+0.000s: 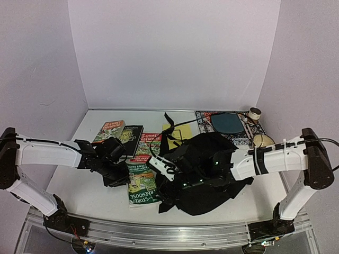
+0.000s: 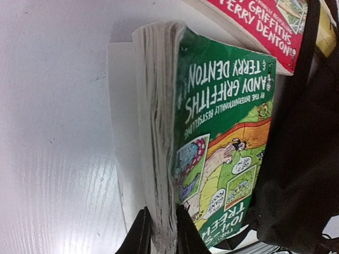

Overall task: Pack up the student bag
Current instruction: Pick up the book at the center of the board, then pass from the left arm to the right

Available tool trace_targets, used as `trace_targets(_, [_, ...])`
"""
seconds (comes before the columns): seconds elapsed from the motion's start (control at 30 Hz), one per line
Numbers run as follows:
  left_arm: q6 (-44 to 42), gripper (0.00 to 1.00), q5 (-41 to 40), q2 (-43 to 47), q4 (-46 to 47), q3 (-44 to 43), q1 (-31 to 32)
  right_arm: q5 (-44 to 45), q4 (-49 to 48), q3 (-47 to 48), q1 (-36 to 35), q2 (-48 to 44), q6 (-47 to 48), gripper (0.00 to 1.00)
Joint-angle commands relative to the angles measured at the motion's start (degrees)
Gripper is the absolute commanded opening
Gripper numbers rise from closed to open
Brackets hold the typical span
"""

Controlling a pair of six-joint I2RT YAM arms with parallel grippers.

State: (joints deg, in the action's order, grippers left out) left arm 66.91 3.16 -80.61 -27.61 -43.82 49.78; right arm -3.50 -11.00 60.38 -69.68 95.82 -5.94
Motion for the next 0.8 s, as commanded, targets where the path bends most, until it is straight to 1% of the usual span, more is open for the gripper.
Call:
trace_targets(0.0, [2.22, 0.0, 1.38, 4.24, 8.29, -0.39, 0.52, 1.63, -4.35, 0.95, -1.91, 2.63, 12.09, 0.92])
trace_targets(0.13, [3.04, 0.0, 2.38, 5.92, 9.67, -0.02, 0.51, 0.23, -11.23, -1.51, -3.34, 4.45, 18.75, 0.91])
trace_targets(0.23, [3.6, 0.0, 2.55, 6.75, 10.19, 0.11, 0.53, 2.29, -18.51, -3.95, -4.49, 6.28, 22.47, 0.91])
trace_targets(0.43, [5.04, 0.0, 2.8, 7.6, 11.41, 0.8, 0.54, 9.62, -29.03, -5.75, -7.63, 10.85, 28.52, 0.9])
trace_targets(0.53, [5.85, 0.0, 2.9, 7.9, 12.3, 1.3, 0.55, 13.39, -32.75, -5.8, -9.01, 13.21, 29.28, 0.87])
trace_targets(0.77, [7.36, 0.0, 3.42, 8.19, 13.9, 1.89, 0.6, 25.67, -38.45, -4.2, -11.0, 18.81, 30.0, 0.81])
